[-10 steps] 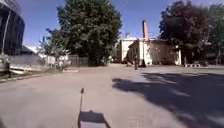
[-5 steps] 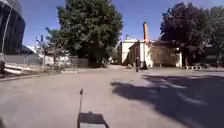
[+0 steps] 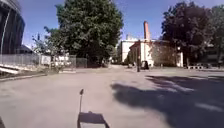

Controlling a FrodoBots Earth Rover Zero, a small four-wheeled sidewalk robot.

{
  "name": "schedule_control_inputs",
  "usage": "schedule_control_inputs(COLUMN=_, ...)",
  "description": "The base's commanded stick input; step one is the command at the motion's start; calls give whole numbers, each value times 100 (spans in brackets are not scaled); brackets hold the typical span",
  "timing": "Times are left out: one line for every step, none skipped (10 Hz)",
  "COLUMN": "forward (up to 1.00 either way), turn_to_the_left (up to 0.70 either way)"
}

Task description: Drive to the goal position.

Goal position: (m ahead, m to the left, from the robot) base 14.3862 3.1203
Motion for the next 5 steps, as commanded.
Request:
schedule_control_inputs(forward=70, turn_to_the_left=0)
schedule_control_inputs(forward=69, turn_to_the_left=0)
schedule_control_inputs(forward=67, turn_to_the_left=0)
schedule_control_inputs(forward=69, turn_to_the_left=0)
schedule_control_inputs(forward=70, turn_to_the_left=0)
